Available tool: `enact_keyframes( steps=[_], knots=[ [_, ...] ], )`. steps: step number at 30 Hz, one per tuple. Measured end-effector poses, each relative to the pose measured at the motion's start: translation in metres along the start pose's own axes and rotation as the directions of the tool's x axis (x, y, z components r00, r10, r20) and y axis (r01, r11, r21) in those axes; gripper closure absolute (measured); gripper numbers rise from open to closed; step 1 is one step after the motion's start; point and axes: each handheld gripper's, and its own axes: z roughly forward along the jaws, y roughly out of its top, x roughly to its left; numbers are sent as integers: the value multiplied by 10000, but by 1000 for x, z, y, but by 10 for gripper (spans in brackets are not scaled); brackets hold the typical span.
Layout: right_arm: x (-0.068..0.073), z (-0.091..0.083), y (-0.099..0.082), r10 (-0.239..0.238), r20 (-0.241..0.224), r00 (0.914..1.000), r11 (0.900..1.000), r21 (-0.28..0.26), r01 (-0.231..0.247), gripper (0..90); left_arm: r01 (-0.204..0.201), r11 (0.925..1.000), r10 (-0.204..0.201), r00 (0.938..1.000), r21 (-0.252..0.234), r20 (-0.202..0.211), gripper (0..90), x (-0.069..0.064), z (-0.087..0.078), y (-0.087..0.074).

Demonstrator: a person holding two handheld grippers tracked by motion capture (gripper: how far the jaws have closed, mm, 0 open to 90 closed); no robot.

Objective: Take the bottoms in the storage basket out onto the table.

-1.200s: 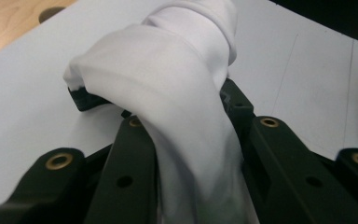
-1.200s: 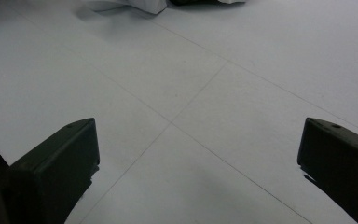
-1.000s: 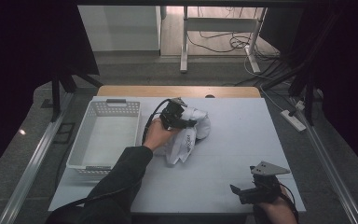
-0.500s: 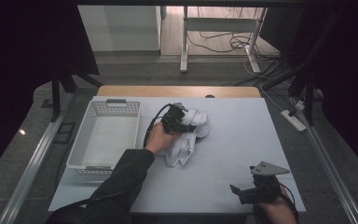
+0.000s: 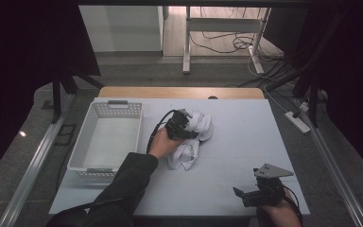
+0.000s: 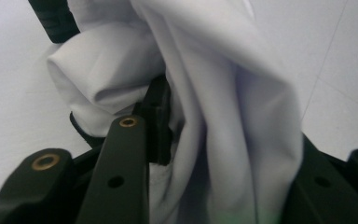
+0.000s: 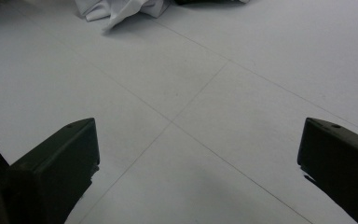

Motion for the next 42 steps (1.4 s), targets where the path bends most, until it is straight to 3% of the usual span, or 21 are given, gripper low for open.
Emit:
enact_keyframes(
  steps=[7, 12, 15, 21, 33, 42],
  knots=[
    [0, 0, 0, -5, -9, 10000, 10000, 9, 5, 0, -69, 9999, 69, 10000, -85, -55, 624, -1, 4, -2],
    [0, 0, 0, -11, -18, 10000, 10000, 4, 11, 0, -311, 9993, 319, 9986, 191, -427, 566, -3, 13, -5],
    [0, 0, 0, -20, -16, 10000, 10000, 12, 20, 0, -78, 9999, 79, 9996, 63, -252, 546, 1, 16, -8],
    [0, 0, 0, -38, -32, 10000, 10000, 25, 38, 0, -103, 9999, 105, 9996, 95, -263, 518, 1, 17, -8],
    [0, 0, 0, -27, -59, 10000, 10000, 20, 27, 0, 94, 9999, -94, 9999, -72, 81, 328, 0, 16, -4],
    [0, 0, 0, -42, -61, 10000, 10000, 15, 42, 0, 356, 9991, -339, 9970, -223, 693, 227, 1, 11, -1]
  ],
)
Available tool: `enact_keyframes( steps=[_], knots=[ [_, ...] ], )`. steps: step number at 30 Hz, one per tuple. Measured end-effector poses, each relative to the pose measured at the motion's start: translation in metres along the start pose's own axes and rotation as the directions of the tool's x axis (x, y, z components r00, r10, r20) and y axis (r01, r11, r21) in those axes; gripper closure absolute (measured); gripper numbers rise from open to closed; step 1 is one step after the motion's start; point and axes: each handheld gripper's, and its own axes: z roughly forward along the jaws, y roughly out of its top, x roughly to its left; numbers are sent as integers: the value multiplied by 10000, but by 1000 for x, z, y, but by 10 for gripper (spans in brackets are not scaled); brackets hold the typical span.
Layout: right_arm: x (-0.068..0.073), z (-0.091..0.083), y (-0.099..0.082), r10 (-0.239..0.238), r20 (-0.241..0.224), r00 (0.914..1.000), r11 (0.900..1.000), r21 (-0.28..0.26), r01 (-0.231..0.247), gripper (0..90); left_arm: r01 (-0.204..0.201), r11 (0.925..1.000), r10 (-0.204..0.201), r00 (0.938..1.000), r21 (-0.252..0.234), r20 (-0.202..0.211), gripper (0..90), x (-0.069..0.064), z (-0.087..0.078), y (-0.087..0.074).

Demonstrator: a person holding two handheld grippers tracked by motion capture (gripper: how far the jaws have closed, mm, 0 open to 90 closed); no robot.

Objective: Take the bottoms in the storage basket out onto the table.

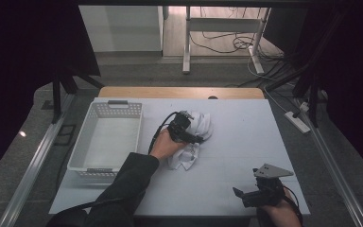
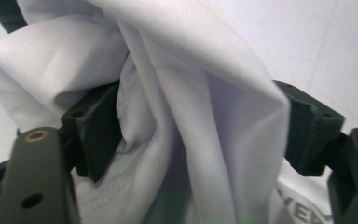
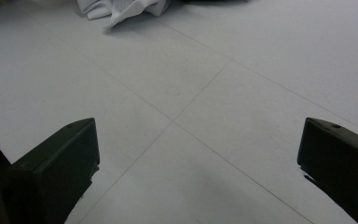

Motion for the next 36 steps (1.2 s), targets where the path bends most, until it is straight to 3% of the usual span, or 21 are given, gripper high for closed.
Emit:
enact_keyframes(
  steps=[10, 21, 26, 36],
  knots=[
    [0, 0, 0, 9, 2, 10000, 10000, 6, -9, 0, 6, 9999, -7, 10000, 139, 75, 164, -3, -5, 4],
    [0, 0, 0, 3, 10, 10000, 10000, 24, -3, 0, -202, 9996, 210, 9988, 172, -450, 61, -9, -19, 10],
    [0, 0, 0, -3, 11, 10000, 10000, 34, 3, 0, -152, 9999, 154, 9994, 69, -309, 35, -9, -25, 10],
    [0, 0, 0, -9, 16, 10000, 10000, 40, 9, 0, -517, 9987, 517, 9985, -2, -164, 18, -16, -34, 12]
  ],
)
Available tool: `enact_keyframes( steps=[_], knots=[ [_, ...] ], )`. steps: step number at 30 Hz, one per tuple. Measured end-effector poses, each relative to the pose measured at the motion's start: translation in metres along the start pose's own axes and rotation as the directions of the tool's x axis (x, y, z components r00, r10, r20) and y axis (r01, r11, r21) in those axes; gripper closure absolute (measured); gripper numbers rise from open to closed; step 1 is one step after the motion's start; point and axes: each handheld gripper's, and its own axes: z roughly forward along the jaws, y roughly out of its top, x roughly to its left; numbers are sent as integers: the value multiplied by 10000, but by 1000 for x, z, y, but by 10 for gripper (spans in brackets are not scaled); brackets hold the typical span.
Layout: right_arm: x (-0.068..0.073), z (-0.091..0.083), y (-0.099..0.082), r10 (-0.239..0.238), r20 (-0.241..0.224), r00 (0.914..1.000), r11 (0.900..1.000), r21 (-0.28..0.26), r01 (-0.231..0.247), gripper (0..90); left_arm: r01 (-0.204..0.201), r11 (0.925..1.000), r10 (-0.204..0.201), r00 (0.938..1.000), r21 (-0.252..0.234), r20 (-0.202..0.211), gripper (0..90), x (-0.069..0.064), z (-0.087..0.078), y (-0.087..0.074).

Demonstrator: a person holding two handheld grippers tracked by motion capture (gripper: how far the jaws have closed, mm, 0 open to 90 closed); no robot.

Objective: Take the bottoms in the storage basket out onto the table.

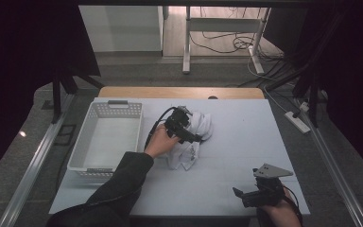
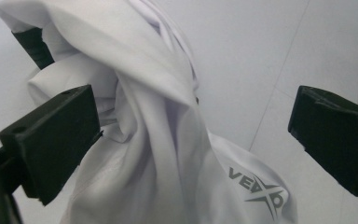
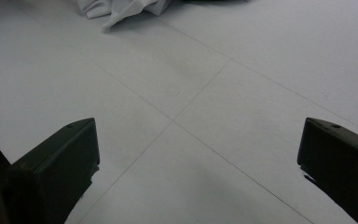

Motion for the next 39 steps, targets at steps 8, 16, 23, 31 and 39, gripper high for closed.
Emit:
enact_keyframes(
  steps=[8, 16, 23, 31, 39],
  knots=[
    [0, 0, 0, -18, 13, 10000, 10000, 23, 18, 0, -482, 9988, 485, 9984, 120, -279, 5, -6, -8, 2],
    [0, 0, 0, -22, 19, 10000, 10000, 33, 22, 0, -334, 9993, 332, 9994, -171, -95, 3, -4, -18, -2],
    [0, 0, 0, -30, 48, 10000, 10000, 51, 30, 0, -487, 9984, 484, 9988, -279, -82, 0, -3, -27, -6],
    [0, 0, 0, 4, 40, 10000, 10000, 39, -5, 0, -350, 9974, 357, 9993, -628, 111, 1, -1, -35, -13],
    [0, 0, 0, 37, 44, 10000, 10000, 49, -37, 0, -271, 9940, 291, 9994, -1059, 171, 1, -1, -44, -22]
  ],
)
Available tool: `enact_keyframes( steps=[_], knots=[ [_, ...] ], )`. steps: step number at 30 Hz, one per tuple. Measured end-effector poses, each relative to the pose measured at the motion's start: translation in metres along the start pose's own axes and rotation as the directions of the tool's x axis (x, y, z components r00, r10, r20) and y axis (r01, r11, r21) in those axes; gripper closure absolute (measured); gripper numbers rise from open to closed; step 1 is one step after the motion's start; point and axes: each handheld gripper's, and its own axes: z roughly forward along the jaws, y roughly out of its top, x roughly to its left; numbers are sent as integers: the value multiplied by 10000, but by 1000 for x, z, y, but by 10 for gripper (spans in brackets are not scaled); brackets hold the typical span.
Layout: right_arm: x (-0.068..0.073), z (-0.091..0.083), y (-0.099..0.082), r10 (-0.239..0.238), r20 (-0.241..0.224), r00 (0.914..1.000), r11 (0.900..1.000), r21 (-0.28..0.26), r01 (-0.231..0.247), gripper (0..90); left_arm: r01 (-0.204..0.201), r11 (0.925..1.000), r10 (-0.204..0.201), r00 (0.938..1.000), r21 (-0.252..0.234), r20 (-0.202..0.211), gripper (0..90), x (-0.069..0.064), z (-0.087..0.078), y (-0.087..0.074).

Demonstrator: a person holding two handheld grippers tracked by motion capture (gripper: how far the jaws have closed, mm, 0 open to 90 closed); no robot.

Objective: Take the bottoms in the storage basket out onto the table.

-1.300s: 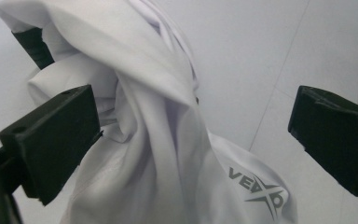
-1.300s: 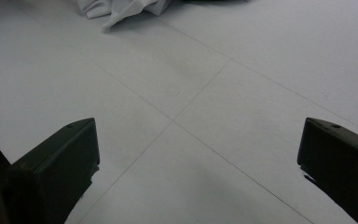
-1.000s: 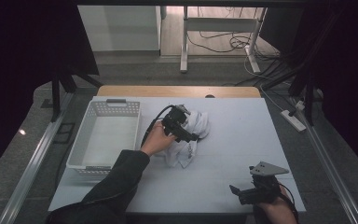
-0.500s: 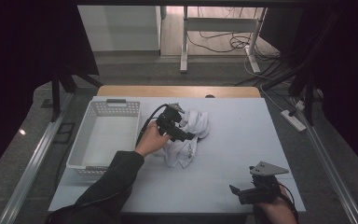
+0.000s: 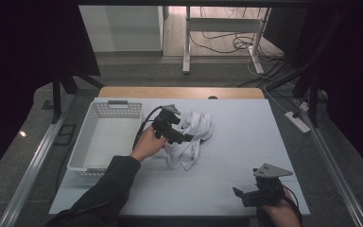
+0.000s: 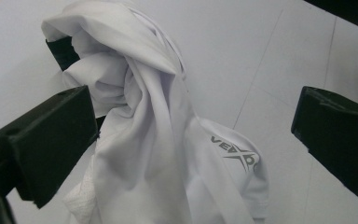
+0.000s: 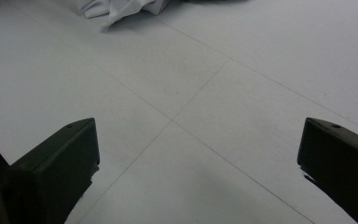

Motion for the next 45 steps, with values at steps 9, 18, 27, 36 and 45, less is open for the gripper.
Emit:
enact_keyframes(
  steps=[9, 18, 27, 36, 45],
  knots=[
    [0, 0, 0, -47, -5, 10000, 10000, 43, 47, 0, 179, 9988, -175, 9998, -452, 97, 0, 1, -9, -10],
    [0, 0, 0, -37, -12, 10000, 10000, 21, 37, 0, 304, 9973, -285, 9992, -664, 293, 0, -1, -18, -11],
    [0, 0, 0, -37, -5, 10000, 10000, 8, 37, 0, -29, 9978, 38, 9999, -662, 144, 0, -6, -21, -15],
    [3, 1, 1, -210, 157, 9997, 9997, 151, 208, 0, 71, 9967, -53, 9997, -810, 219, 0, -9, -26, -18],
    [0, -1, 1, 90, 158, 9998, 10000, 3, -90, 0, 288, 9944, -264, 9993, -1017, 257, 0, -7, -34, -23]
  ],
)
